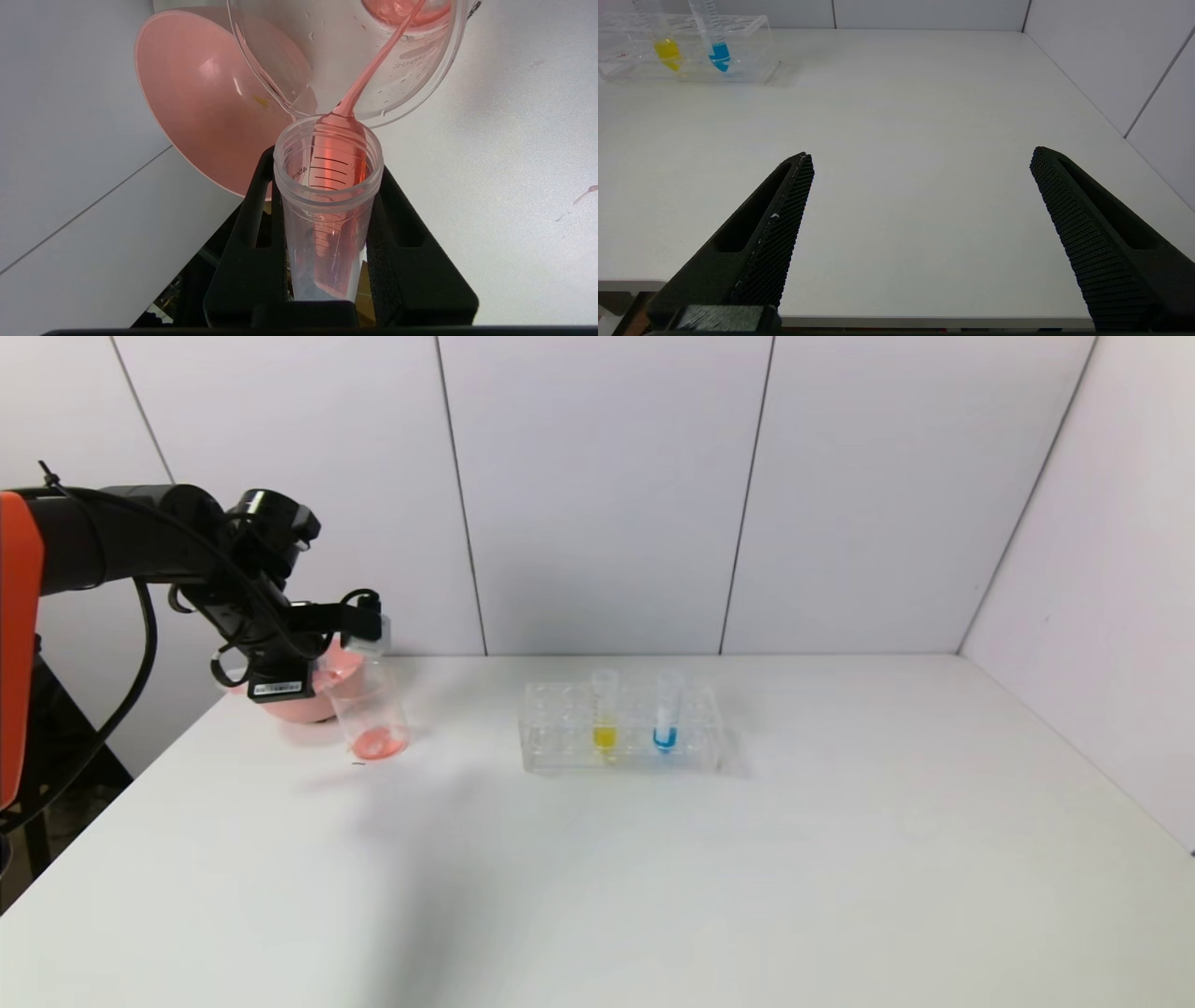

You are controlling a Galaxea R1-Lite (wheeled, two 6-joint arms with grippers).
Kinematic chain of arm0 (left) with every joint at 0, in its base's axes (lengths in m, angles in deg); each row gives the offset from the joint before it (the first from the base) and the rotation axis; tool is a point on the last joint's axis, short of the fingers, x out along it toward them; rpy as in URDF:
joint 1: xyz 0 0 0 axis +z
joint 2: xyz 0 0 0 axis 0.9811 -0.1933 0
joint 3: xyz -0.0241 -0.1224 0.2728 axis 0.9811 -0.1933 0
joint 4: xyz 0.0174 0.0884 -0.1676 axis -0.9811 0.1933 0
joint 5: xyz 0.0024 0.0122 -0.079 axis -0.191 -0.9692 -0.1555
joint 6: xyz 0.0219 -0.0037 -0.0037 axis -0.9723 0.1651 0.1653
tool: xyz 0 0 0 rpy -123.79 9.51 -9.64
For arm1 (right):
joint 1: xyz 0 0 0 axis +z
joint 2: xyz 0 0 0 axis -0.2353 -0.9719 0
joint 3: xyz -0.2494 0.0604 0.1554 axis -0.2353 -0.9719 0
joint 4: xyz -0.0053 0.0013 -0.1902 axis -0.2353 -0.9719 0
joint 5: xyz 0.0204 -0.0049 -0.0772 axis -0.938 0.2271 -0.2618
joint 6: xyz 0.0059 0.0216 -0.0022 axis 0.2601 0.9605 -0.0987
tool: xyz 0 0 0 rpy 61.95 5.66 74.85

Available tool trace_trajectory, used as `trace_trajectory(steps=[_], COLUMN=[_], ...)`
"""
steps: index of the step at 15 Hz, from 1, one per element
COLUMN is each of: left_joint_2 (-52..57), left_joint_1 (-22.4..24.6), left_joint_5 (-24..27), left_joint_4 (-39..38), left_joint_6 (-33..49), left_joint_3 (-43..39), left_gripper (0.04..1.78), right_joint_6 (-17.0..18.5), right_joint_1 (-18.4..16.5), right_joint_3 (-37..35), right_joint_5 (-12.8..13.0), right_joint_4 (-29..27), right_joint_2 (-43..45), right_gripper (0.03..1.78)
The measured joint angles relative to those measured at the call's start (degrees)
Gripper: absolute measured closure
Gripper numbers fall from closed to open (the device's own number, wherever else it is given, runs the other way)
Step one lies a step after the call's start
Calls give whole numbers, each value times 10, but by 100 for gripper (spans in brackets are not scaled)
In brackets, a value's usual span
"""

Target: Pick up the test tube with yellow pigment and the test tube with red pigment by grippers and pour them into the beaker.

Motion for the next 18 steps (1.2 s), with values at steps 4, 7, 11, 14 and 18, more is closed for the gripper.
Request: trace_trajectory(steps=[4, 7, 11, 14, 18], left_joint_2=[-3, -3, -3, -3, -2], left_joint_1=[-3, -4, -5, -6, -8], left_joint_5=[-21, -22, -29, -33, -33], left_joint_4=[0, -1, -1, -4, -8], left_joint_6=[2, 3, 3, 3, 3], left_joint_3=[0, 0, 0, 0, 0], left_gripper=[133, 133, 133, 133, 133], right_joint_6=[0, 0, 0, 0, 0], right_joint_1=[0, 0, 0, 0, 0], right_joint_3=[0, 0, 0, 0, 0], right_joint_5=[0, 0, 0, 0, 0], right_joint_4=[0, 0, 0, 0, 0], right_joint_2=[0, 0, 0, 0, 0], right_gripper=[11, 11, 11, 11, 11])
